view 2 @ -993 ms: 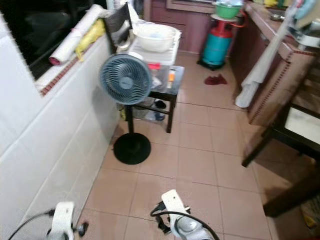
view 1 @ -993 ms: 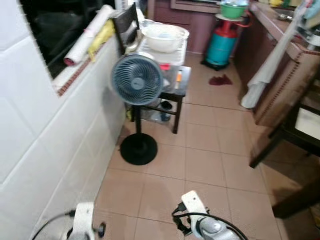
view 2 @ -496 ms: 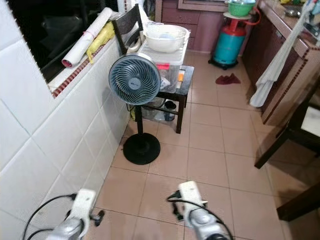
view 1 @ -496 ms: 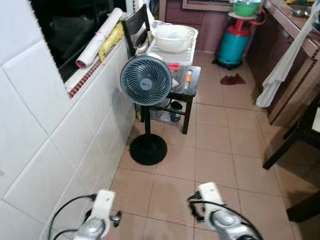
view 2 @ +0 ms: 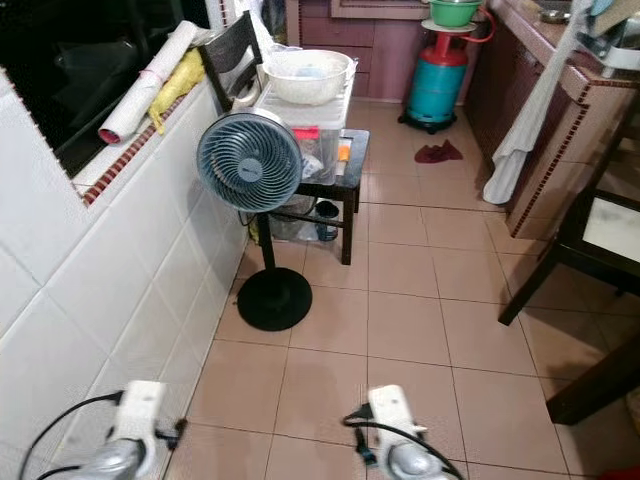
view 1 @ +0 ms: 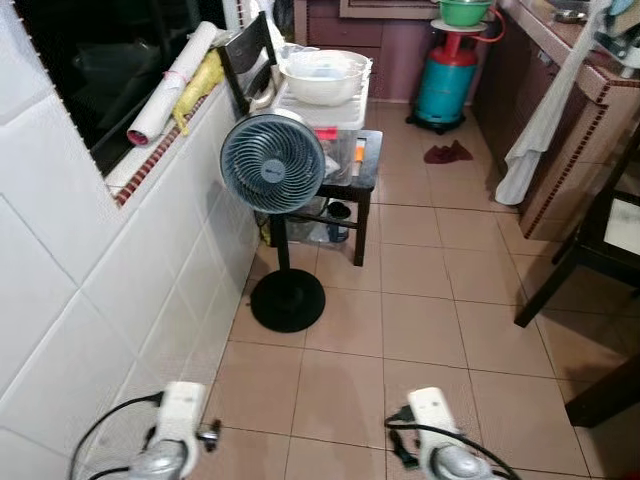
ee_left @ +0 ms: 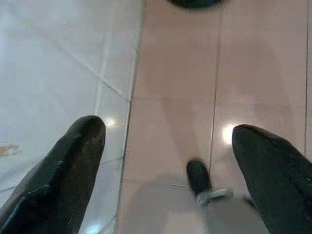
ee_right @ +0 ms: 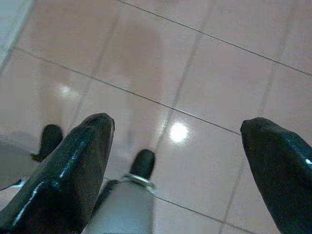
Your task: Setting the table
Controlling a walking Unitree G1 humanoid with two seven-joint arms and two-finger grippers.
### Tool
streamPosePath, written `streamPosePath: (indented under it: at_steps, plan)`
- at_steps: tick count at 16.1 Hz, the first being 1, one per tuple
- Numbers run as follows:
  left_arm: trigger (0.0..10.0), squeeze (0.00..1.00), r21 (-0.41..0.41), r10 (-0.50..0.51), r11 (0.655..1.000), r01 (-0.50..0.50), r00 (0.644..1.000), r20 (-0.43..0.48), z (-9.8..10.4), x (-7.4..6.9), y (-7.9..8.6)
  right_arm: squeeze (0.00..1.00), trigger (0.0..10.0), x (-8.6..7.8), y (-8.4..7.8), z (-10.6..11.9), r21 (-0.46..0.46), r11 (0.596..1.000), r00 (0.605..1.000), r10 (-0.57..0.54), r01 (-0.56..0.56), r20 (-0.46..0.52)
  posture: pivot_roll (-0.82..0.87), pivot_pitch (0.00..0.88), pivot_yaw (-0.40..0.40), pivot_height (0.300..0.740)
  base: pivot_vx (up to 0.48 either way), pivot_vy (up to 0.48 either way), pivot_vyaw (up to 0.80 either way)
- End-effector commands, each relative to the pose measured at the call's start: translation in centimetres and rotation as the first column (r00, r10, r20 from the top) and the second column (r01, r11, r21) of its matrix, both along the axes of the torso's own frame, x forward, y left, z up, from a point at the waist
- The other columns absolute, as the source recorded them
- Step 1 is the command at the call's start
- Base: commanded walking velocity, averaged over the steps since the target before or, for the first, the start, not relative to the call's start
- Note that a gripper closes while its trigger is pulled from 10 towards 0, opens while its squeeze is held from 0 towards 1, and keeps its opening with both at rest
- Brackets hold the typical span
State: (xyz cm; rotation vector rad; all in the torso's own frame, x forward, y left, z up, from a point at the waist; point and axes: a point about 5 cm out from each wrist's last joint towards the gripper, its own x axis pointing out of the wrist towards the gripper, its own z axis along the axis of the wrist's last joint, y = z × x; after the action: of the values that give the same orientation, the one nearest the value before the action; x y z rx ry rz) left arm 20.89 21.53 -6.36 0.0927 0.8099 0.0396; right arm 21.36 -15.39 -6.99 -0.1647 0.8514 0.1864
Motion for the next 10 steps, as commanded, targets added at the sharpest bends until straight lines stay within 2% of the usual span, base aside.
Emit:
streamPosePath:
  at_steps: [1, 3, 4, 5, 6, 8, 9, 10]
  plan:
    - [10.0, 0.00, -0.020, -0.030, 0.999, 0.033, 0.991, 0.133, 1.4, 1.8, -0.1, 0.00, 10.0, 3.3, 0.3, 2.3, 0.053, 0.999, 0.991, -0.020, 0.013, 0.136, -0.06, 0.000, 0.019, 0.740, 0.000, 0.000, 0.00]
    - [10.0, 0.00, -0.031, -0.095, 0.994, 0.107, 0.959, 0.268, 2.9, 3.2, -0.7, 0.00, 10.0, 6.1, 0.3, 4.8, 0.118, 0.993, 0.959, -0.057, 0.025, 0.277, -0.05, 0.000, 0.017, 0.740, 0.000, 0.000, 0.00]
    - [10.0, 0.00, -0.060, -0.070, 0.994, 0.094, 0.946, 0.318, 3.4, 3.5, -0.6, 0.00, 10.0, 7.1, 0.3, 6.0, 0.135, 0.991, 0.932, -0.068, 0.021, 0.355, -0.06, 0.000, 0.015, 0.740, 0.000, 0.000, 0.00]
    - [10.0, 0.00, -0.073, -0.068, 0.992, 0.107, 0.908, 0.414, 4.6, 4.1, -0.7, 0.00, 10.0, 8.1, 0.2, 7.7, 0.221, 0.975, 0.884, -0.120, 0.019, 0.452, -0.06, 0.000, 0.014, 0.740, 0.000, 0.000, 0.00]
    - [10.0, 0.00, -0.079, -0.055, 0.992, 0.101, 0.891, 0.450, 5.1, 4.3, -0.5, 0.00, 10.0, 8.3, 0.2, 8.6, 0.224, 0.975, 0.857, -0.111, -0.006, 0.503, -0.07, 0.000, 0.018, 0.740, 0.000, 0.000, 0.00]
    - [10.0, 0.00, -0.056, -0.091, 0.988, 0.141, 0.845, 0.527, 6.3, 4.6, -0.6, 0.00, 10.0, 8.4, -0.4, 10.1, 0.165, 0.986, 0.800, -0.073, -0.032, 0.595, -0.08, 0.000, 0.025, 0.740, 0.000, 0.000, 0.00]
    - [10.0, 0.00, -0.035, -0.108, 0.988, 0.152, 0.826, 0.553, 6.6, 4.5, -0.6, 0.00, 10.0, 8.4, -0.8, 10.5, 0.157, 0.987, 0.790, -0.072, -0.032, 0.608, -0.08, 0.000, 0.025, 0.740, 0.000, 0.000, 0.00]
    - [10.0, 0.00, -0.017, -0.133, 0.985, 0.174, 0.808, 0.573, 6.8, 3.7, -0.5, 0.00, 10.0, 8.0, -1.7, 11.4, 0.214, 0.976, 0.788, -0.106, -0.033, 0.606, -0.08, 0.000, 0.025, 0.740, 0.000, 0.000, 0.00]
